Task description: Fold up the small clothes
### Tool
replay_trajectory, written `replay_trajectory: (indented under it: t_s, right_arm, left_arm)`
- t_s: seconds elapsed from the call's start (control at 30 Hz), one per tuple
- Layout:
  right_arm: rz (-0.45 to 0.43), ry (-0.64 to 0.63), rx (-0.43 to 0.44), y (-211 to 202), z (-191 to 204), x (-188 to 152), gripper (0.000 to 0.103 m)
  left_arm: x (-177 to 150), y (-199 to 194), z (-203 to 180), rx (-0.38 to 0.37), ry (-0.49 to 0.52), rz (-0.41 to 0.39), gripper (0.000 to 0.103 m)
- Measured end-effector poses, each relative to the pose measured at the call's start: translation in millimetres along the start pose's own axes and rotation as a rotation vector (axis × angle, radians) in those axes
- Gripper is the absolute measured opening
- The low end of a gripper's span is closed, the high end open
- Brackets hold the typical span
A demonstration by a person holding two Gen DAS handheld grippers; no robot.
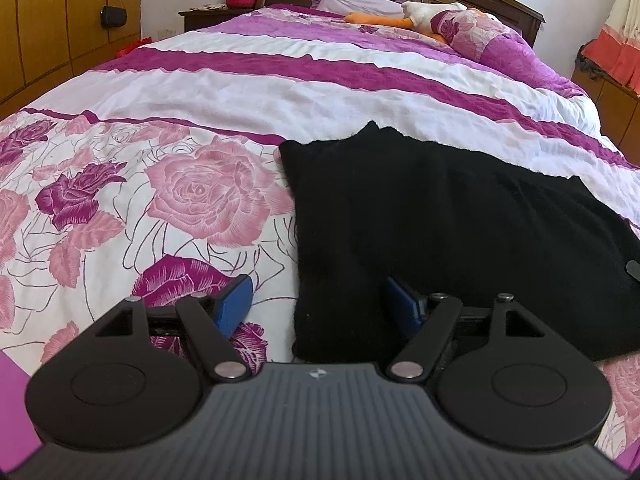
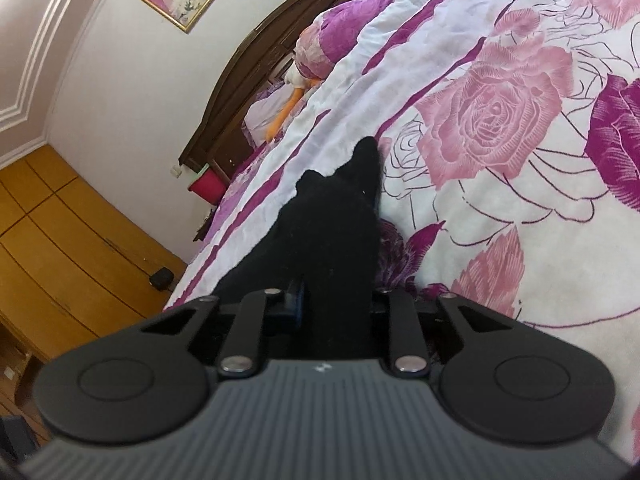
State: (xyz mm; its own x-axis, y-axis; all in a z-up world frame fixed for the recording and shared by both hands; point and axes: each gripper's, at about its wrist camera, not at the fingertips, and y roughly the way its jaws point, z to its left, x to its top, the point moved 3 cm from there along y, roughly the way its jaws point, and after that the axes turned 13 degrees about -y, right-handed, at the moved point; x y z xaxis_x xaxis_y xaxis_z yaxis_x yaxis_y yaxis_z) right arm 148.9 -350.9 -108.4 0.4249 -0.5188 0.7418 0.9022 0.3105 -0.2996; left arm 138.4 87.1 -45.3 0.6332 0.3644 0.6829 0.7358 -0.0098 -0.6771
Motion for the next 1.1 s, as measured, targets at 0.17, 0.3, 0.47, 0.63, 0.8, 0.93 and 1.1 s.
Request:
replay_trajectory:
  t_s: [0.17, 0.3, 0.47, 0.63, 0.8, 0.93, 1.1]
  right_arm:
    - [-0.001, 0.094, 0.018, -3, -2, 6, 0.022]
    - [-0.01, 0.095, 0.016, -5, 7, 12, 0.021]
    - [-0.018, 0.068, 0.022, -6, 24, 23, 0.021]
    - [-0.022, 0.036, 0.026, -2, 42, 34, 0.02]
    - [-0.025, -0.03, 0.012, 2, 64, 42, 0.019]
    - [-0.024, -0.088, 0.03, 6, 85, 49, 0.019]
    - [-0.013, -0.192, 0.048, 15, 118, 55, 0.018]
  left_arm:
    - [4, -2, 3, -0.013, -0.007, 0.009, 0.078]
    - [7, -5, 4, -0.023, -0.011, 0.008, 0.078]
    - [12, -11, 7, -0.032, -0.024, 0.001, 0.078]
    - [17, -17, 11, -0.043, -0.044, 0.002, 0.078]
    - [21, -23, 12, -0.055, -0.025, -0.002, 0.078]
    - [24, -23, 16, -0.062, -0.03, 0.003, 0.078]
    - [26, -26, 23, -0.063, -0.025, -0.001, 0.078]
